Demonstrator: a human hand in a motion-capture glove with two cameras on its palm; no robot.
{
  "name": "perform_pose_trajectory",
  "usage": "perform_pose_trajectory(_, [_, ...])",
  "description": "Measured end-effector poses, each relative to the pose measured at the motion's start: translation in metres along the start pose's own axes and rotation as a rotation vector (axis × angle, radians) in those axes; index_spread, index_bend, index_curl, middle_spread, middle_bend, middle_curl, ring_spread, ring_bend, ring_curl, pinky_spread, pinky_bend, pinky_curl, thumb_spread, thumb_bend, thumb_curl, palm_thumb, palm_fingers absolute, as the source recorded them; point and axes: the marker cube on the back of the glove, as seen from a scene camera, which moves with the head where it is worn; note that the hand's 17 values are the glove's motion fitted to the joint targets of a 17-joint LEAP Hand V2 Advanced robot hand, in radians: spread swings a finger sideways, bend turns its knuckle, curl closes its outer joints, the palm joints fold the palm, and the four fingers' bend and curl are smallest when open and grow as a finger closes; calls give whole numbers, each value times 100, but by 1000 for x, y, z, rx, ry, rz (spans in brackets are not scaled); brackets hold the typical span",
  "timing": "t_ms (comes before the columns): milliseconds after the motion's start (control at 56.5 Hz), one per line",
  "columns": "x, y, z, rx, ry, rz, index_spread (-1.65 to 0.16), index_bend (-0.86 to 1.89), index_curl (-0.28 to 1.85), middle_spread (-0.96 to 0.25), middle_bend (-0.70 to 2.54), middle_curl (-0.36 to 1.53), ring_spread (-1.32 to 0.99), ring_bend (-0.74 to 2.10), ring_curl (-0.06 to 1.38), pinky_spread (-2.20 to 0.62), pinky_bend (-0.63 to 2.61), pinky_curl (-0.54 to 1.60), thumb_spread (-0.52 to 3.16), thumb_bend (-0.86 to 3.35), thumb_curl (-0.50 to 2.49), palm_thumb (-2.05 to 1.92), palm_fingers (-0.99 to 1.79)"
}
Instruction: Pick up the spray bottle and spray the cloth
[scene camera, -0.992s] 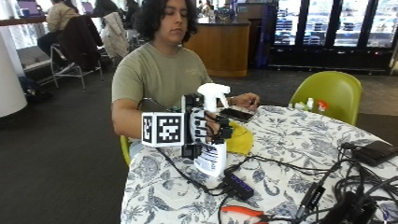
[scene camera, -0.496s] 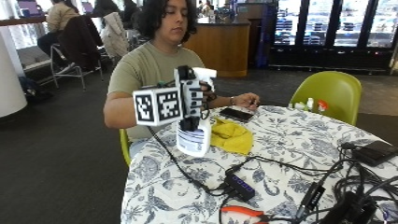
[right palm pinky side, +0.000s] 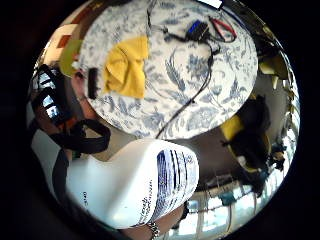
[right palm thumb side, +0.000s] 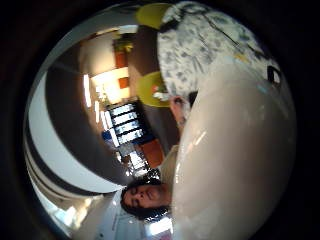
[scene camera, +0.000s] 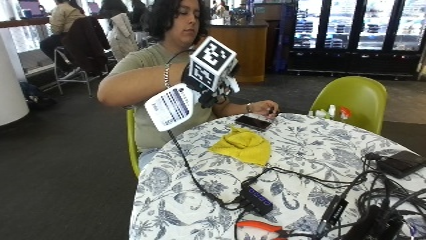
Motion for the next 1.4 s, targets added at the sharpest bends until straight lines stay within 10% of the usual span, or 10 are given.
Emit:
perform_pose_trajectory(531, [20,-91,107,-433,184,332,-25,19,59,-17,61,59,-19,80,50,-27,57,44,69,-1,79,104,132])
perform_pose_trajectory(974, [-155,-133,-24,310,-319,-366,-25,18,61,-17,61,60,-18,79,49,-26,59,44,80,-2,83,103,132])
perform_pose_trajectory(1399, [-178,-276,25,734,-649,-683,-26,20,63,-16,62,60,-18,78,49,-26,57,43,67,-2,86,103,133])
